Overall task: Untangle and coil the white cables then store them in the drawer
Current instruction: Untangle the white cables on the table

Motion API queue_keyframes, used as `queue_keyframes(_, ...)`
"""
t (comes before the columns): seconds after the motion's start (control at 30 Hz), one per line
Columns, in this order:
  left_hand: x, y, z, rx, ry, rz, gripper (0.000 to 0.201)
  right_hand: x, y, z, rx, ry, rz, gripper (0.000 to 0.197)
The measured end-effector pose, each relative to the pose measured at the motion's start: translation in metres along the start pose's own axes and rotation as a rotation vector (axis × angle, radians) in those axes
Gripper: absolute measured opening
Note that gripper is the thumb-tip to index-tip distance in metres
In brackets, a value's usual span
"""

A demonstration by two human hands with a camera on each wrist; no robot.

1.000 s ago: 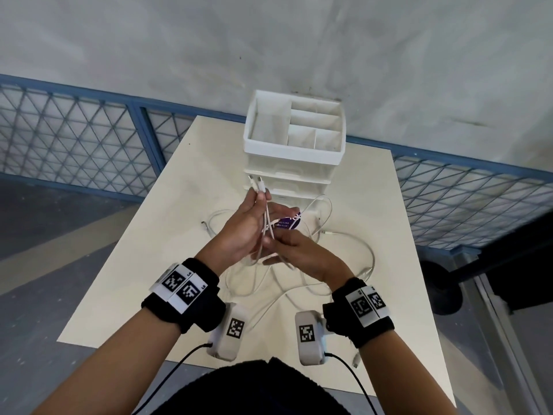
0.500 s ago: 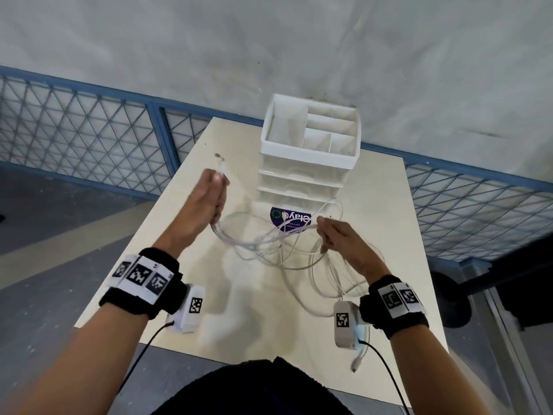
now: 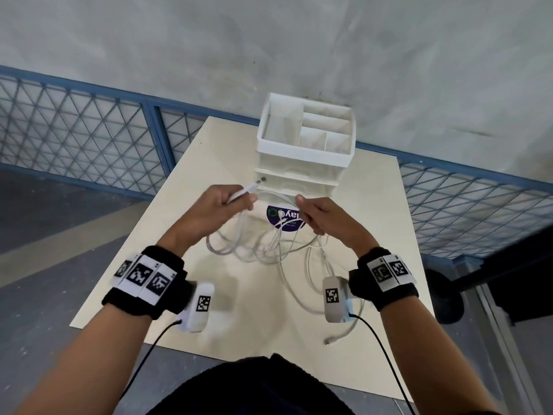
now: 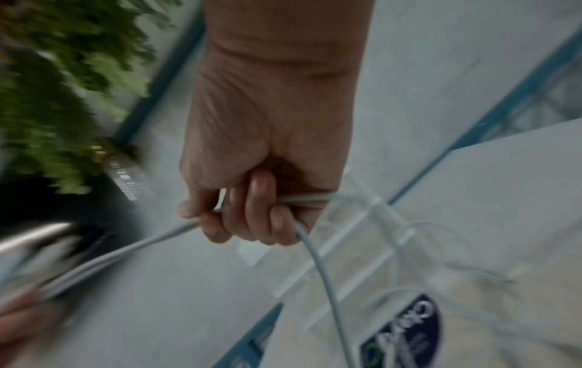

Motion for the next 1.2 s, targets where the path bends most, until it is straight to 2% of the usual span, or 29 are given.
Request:
queue_keyframes(0.1, 0.001, -0.010, -0.028, 0.020, 0.085, -0.004, 0.026, -0.009, 0.033, -0.018, -0.013, 0.067, 0.109, 0.053)
queue_keyframes(0.2, -0.002, -0.026, -0.047, 0.049, 0.156, -0.030, 0.026, -0.014, 0.063, -0.035, -0.150, 0.132, 0.190, 0.058)
queue_keyframes(0.27, -0.001, -0.040, -0.058, 0.091, 0.223, -0.048, 0.026, -0.017, 0.071, -0.048, -0.198, 0.225, 0.222, 0.060)
queue_keyframes(0.33, 0.003, -0.054, -0.063, 0.239, 0.258, -0.090, 0.022, -0.016, 0.065, -0.058, -0.231, 0.317, 0.175, 0.058)
queue_keyframes(0.4, 0.009, -0.064, -0.059, 0.372, 0.291, -0.172, 0.010, -0.011, 0.045, -0.061, -0.284, 0.345, 0.091, 0.054)
queue_keyframes(0.47, 0.014, -0.061, -0.043, 0.371, 0.340, -0.194, 0.029, -0.002, 0.022, -0.058, -0.363, 0.327, 0.012, 0.053)
queue_keyframes(0.53, 0.019, -0.043, -0.021, 0.283, 0.356, -0.102, 0.037, 0.009, 0.002, -0.048, -0.446, 0.254, -0.030, 0.055)
queue_keyframes(0.6, 0.024, -0.019, 0.004, 0.153, 0.270, 0.013, 0.037, 0.019, -0.013, -0.032, -0.515, 0.165, -0.053, 0.055)
queue_keyframes(0.7, 0.032, 0.005, 0.036, -0.005, -0.002, 0.024, 0.039, 0.030, -0.030, -0.014, -0.503, 0.091, -0.093, 0.053)
queue_keyframes(0.77, 0.036, 0.006, 0.047, 0.080, -0.104, 0.019, 0.024, 0.034, -0.038, -0.015, -0.431, 0.085, -0.108, 0.053)
queue_keyframes(0.83, 0.040, 0.003, 0.049, 0.121, -0.126, 0.039, 0.028, 0.035, -0.040, -0.024, -0.388, 0.088, -0.097, 0.053)
queue_keyframes(0.97, 0.042, 0.007, 0.024, 0.142, 0.024, 0.119, 0.031, 0.026, -0.019, -0.042, -0.163, 0.140, -0.055, 0.052)
queue_keyframes(1.13, 0.042, 0.017, -0.026, -0.083, 0.229, 0.153, 0.034, 0.008, 0.035, -0.060, 0.051, 0.287, 0.102, 0.050)
queue_keyframes(1.2, 0.042, 0.016, -0.041, -0.148, 0.287, 0.161, 0.035, 0.003, 0.052, -0.059, 0.057, 0.316, 0.124, 0.050)
Point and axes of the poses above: each hand's wrist, its own x-axis towards the middle knuckle, its own z-axis out of the palm, y = z × x, the point moved 3 cm from there along x, towards the middle knuckle, and after that the axes turned 9 degrees about -z, right-handed, at the moved point
